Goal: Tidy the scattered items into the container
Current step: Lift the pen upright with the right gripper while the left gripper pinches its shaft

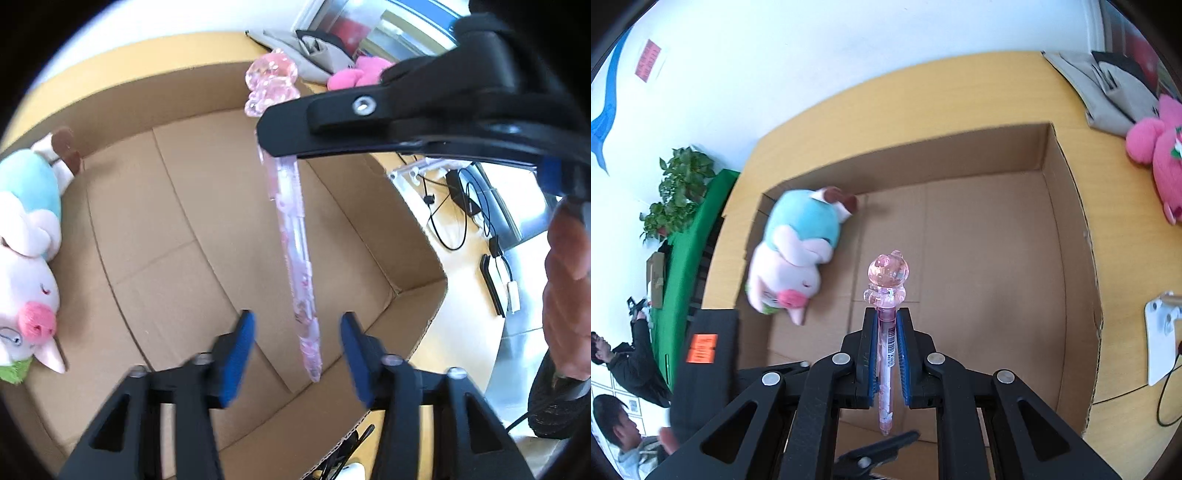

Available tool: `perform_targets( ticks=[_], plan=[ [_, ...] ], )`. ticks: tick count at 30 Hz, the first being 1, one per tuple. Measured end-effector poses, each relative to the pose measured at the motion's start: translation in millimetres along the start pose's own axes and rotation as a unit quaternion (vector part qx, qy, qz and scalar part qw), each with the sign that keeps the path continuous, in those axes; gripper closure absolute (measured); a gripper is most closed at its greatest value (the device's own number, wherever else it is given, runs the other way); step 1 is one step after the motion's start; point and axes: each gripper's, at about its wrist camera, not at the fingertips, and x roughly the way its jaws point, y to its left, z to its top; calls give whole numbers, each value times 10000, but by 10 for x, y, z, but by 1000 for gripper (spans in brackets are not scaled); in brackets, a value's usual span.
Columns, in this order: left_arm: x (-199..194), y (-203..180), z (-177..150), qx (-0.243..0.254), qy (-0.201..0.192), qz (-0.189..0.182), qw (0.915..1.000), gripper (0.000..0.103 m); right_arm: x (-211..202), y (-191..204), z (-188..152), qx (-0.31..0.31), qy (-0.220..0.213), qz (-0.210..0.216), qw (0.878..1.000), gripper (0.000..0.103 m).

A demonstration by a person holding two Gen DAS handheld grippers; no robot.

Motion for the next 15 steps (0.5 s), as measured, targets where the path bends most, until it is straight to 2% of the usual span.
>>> perform_targets(
  ticks=[1, 2, 10, 15],
  plan=[
    [-31, 1, -13, 2, -32, 14, 10000, 90, -38, 38, 11, -30, -30, 14, 10000, 92],
    [-64, -8, -43, -6, -63, 60, 10000, 94, -63, 68, 23, -45, -36, 73, 10000, 92],
    [-344, 142, 206, -122, -307, 375, 9988, 94, -73, 201, 181, -95, -52, 170, 9998, 92],
    [-413, 350, 313, -434, -362, 477, 9973, 94, 77, 342, 409, -174, 18, 205, 9996, 92]
  ],
)
